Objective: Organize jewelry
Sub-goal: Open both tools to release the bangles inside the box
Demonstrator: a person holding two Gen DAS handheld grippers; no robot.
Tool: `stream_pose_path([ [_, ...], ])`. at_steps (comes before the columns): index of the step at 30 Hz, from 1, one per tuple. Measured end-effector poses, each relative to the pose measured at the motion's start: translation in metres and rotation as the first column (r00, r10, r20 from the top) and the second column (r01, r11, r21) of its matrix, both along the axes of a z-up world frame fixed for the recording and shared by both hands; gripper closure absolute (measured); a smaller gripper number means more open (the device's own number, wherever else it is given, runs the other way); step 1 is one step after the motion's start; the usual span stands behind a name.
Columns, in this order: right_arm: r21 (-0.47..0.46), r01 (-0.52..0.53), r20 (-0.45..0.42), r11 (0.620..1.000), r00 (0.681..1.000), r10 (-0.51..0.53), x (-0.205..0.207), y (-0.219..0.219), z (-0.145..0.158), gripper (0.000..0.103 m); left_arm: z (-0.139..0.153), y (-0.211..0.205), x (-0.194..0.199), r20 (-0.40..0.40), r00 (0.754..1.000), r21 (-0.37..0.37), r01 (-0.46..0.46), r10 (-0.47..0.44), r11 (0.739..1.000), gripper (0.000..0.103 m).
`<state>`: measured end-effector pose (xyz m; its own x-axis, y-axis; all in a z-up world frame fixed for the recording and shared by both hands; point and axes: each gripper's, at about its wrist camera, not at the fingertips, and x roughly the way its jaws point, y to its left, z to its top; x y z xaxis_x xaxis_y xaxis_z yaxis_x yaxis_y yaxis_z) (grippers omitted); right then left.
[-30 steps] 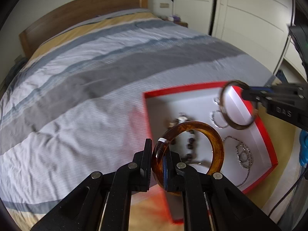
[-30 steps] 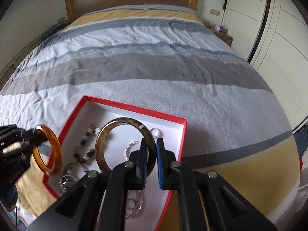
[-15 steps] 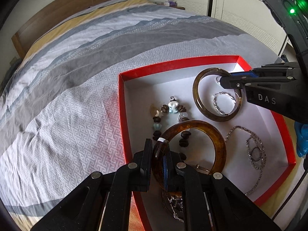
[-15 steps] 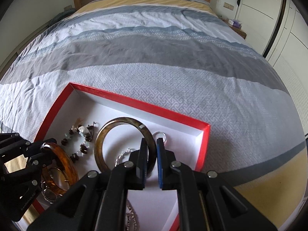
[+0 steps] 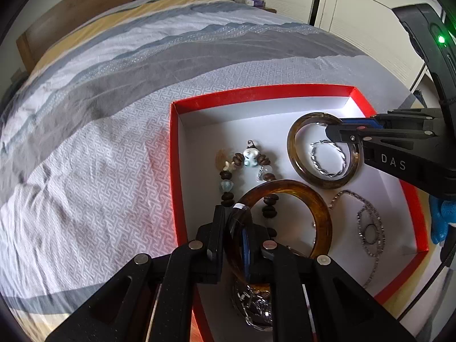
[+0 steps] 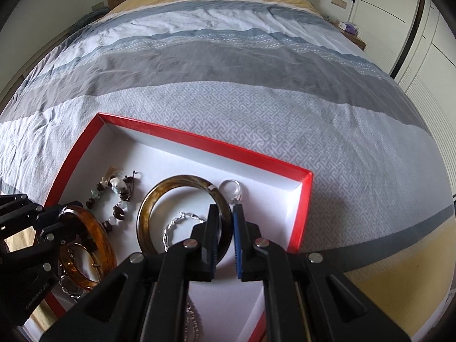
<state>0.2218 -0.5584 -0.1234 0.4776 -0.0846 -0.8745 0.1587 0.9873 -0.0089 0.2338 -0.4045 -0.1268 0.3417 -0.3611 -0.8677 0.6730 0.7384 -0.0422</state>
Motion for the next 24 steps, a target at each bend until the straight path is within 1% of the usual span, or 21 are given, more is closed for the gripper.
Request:
stream_pose_path([
  [3,-0.004,0.009,0.001,1.000,1.000,-0.009,-0.004,-0.001,0.004,0.088,0.002,0.001,-0.003,-0.009,1.000,-0.010,0.000,0.000,1.000,0.086],
  [5,-0.007,0.013,0.004,1.000,1.000,-0.013,-0.007,-0.001,0.008,0.082,0.006,0.003,-0.005,-0.012,1.000,-0.023,-0.003,0.003,1.000,0.075],
  [9,-0.014,0.022,0.016,1.000,1.000,-0.022,-0.014,0.000,0.018,0.082,0.017,0.008,-0.012,-0.003,1.000,-0.044,-0.005,0.005,0.999,0.072],
  [12,-0.011,0.027,0.028,1.000,0.999,-0.027,-0.023,0.004,0.028,0.082,0.026,0.015,-0.018,0.003,1.000,-0.057,-0.019,0.019,0.998,0.068],
  [14,-0.011,0.026,0.037,1.000,0.999,-0.025,-0.030,0.010,0.035,0.082,0.035,0.025,-0.025,0.010,0.999,-0.068,-0.035,0.036,0.997,0.059],
  [16,-0.009,0.022,0.049,1.000,0.999,-0.021,-0.037,0.018,0.043,0.082,0.045,0.036,-0.031,0.030,0.997,-0.074,-0.062,0.065,0.995,0.054],
  [19,-0.004,0.013,0.066,1.000,0.998,-0.012,-0.049,0.033,0.055,0.081,0.059,0.056,-0.039,0.049,0.992,-0.088,-0.109,0.114,0.990,0.054],
  [22,-0.002,-0.005,0.086,1.000,0.996,0.005,-0.060,0.052,0.068,0.081,0.073,0.077,-0.046,0.064,0.985,-0.101,-0.152,0.159,0.983,0.050],
  [24,-0.002,-0.021,0.101,1.000,0.995,0.021,-0.068,0.067,0.077,0.081,0.083,0.095,-0.053,0.076,0.978,-0.110,-0.188,0.197,0.976,0.050],
])
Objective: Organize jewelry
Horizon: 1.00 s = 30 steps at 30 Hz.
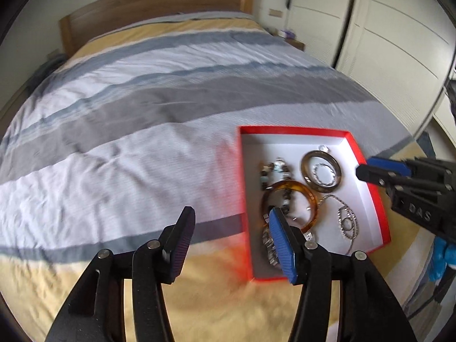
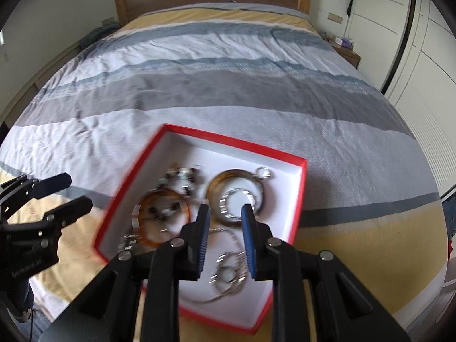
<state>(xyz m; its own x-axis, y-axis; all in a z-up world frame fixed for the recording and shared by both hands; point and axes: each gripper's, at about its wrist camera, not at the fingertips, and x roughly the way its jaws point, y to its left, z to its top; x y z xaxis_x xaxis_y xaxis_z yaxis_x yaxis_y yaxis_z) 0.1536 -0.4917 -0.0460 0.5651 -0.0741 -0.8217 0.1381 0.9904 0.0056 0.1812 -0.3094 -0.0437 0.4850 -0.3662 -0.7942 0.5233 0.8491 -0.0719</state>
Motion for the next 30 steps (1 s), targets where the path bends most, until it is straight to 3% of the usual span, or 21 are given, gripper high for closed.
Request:
stream_pose_path([
  [15,-0.003,-0.121,0.090,0.993,0.989,0.120,-0.059,0.110,0.053,0.078,0.051,0.125,-0.058,0.100,0.980,0.045,-0.179,0.174,0.983,0.043],
  [30,-0.007,-0.181,0.117,0.983,0.977,0.181,-0.108,0.168,0.062,0.077,0.083,0.206,-0.119,0.191,0.939,-0.001,-0.290,0.285,0.957,0.040],
])
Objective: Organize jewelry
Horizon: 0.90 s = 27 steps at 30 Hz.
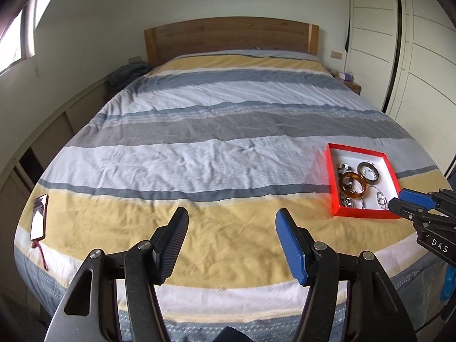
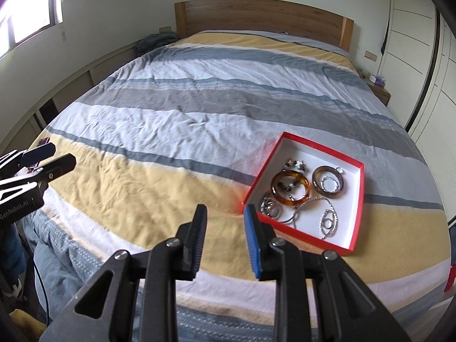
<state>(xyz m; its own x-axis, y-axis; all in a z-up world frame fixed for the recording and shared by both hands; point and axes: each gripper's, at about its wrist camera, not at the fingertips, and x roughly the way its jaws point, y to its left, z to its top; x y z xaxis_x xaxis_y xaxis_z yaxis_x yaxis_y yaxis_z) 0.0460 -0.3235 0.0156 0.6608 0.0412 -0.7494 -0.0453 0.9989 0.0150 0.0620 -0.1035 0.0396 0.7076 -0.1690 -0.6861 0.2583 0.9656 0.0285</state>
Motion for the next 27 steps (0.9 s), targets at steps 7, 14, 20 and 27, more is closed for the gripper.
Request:
stream_pose_path([
  [7,0.004,0.004,0.011,1.000,1.000,-0.004,-0.018,0.009,0.004,0.077,0.007,0.020,-0.021,0.043,0.999,-0.013,-0.021,0.022,1.000,0.032],
  [14,0.010,0.015,0.031,1.000,0.999,-0.015,-0.037,0.014,0.006,0.064,0.012,0.030,-0.041,0.074,0.997,-0.019,-0.020,0.022,1.000,0.025],
  [20,0.022,0.028,0.041,0.999,0.999,-0.028,-0.051,0.013,0.004,0.059,0.017,0.035,-0.057,0.102,0.995,-0.022,-0.021,0.024,1.000,0.016],
  [27,0.044,0.055,0.047,0.998,0.997,-0.057,-0.060,0.009,-0.002,0.045,0.020,0.041,-0.070,0.128,0.991,-0.022,-0.044,0.047,0.999,0.000],
])
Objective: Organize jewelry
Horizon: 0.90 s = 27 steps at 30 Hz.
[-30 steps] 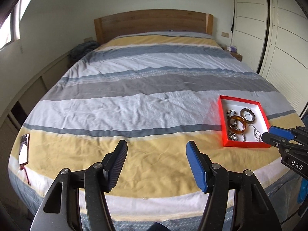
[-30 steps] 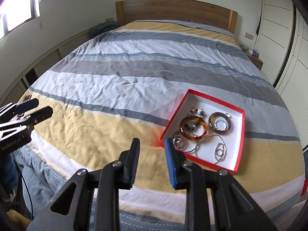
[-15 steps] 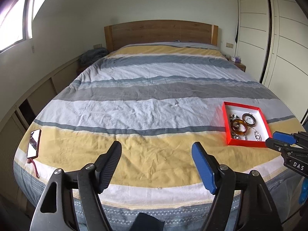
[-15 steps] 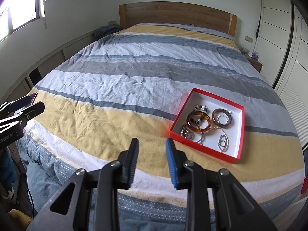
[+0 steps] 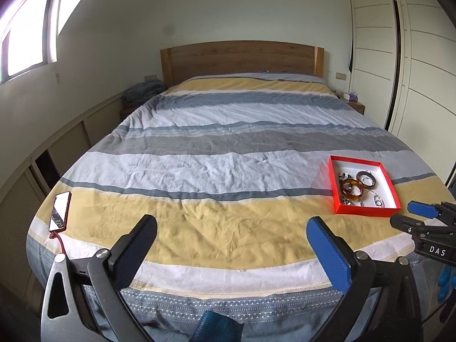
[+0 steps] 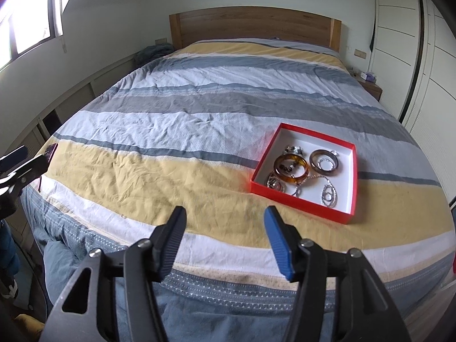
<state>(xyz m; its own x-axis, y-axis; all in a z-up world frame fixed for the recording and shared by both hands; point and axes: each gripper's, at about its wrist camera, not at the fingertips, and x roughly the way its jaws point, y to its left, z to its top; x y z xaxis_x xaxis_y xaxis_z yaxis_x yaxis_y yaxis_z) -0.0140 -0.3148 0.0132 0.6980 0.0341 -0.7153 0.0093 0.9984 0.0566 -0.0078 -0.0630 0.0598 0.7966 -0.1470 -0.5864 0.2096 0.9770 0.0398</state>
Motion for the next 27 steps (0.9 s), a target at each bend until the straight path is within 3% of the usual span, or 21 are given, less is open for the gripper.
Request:
stream_pose_path([
  [4,0.002,0.007,-0.002,1.000,1.000,-0.007,-0.003,-0.001,-0.004,0.040,-0.001,0.001,-0.002,0.007,1.000,0.007,-0.017,0.017,1.000,0.000],
  [27,0.012,0.009,-0.073,1.000,0.997,-0.009,0.005,-0.001,-0.038,0.040,-0.028,-0.001,0.005,-0.030,0.999,0.017,-0.011,0.011,1.000,0.000],
])
